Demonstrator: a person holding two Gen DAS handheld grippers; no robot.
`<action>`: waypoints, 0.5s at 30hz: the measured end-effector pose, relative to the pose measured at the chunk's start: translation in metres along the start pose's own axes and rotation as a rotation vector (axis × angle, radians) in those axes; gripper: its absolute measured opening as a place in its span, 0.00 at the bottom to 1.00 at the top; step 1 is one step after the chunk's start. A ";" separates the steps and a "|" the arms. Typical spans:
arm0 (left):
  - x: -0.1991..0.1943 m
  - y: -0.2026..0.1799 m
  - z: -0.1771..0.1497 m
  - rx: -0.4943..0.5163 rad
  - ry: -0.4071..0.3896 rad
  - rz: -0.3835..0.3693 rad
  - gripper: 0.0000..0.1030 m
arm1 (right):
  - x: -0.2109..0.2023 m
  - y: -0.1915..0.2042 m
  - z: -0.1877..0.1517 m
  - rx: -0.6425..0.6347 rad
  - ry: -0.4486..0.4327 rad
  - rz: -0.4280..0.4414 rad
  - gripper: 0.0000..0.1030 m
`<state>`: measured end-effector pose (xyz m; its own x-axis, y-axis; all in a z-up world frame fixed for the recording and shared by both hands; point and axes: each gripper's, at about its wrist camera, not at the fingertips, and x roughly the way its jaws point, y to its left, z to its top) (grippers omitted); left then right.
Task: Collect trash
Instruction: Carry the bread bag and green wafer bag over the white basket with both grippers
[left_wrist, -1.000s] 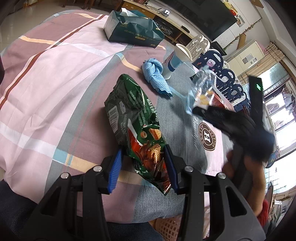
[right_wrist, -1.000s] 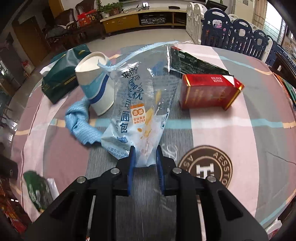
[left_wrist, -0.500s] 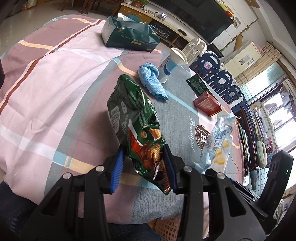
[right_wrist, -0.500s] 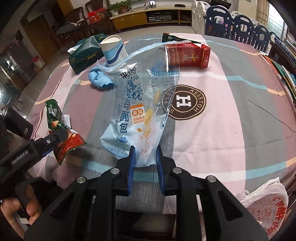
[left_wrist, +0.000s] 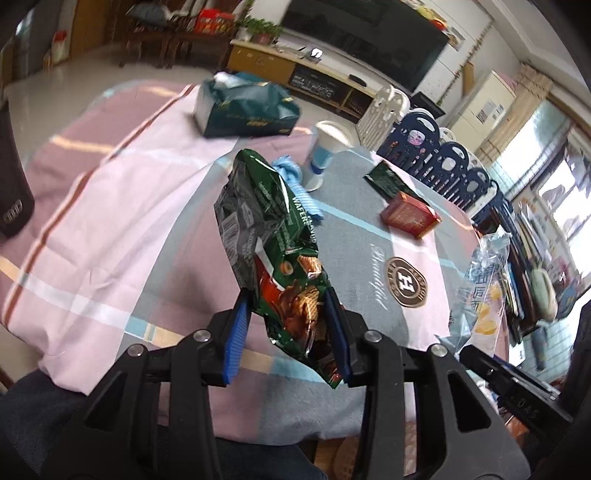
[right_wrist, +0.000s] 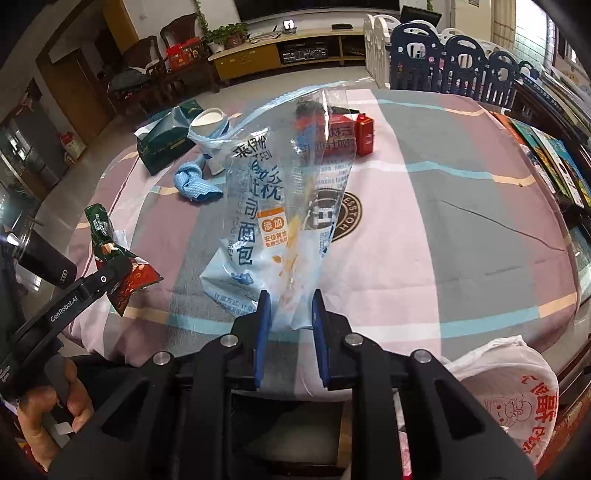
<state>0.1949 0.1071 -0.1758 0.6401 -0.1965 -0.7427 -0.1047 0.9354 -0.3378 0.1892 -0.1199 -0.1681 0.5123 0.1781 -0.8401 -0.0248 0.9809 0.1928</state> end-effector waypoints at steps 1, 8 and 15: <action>-0.007 -0.011 -0.004 0.031 -0.011 -0.003 0.39 | -0.005 -0.007 -0.003 0.015 -0.002 0.000 0.22; -0.040 -0.097 -0.047 0.252 0.002 -0.094 0.39 | -0.055 -0.052 -0.026 0.055 -0.050 -0.046 0.22; -0.055 -0.157 -0.079 0.402 0.017 -0.160 0.39 | -0.095 -0.101 -0.058 0.062 -0.053 -0.142 0.22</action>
<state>0.1158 -0.0525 -0.1276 0.6115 -0.3498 -0.7097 0.3014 0.9323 -0.1999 0.0934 -0.2310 -0.1373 0.5513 0.0322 -0.8337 0.1029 0.9890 0.1062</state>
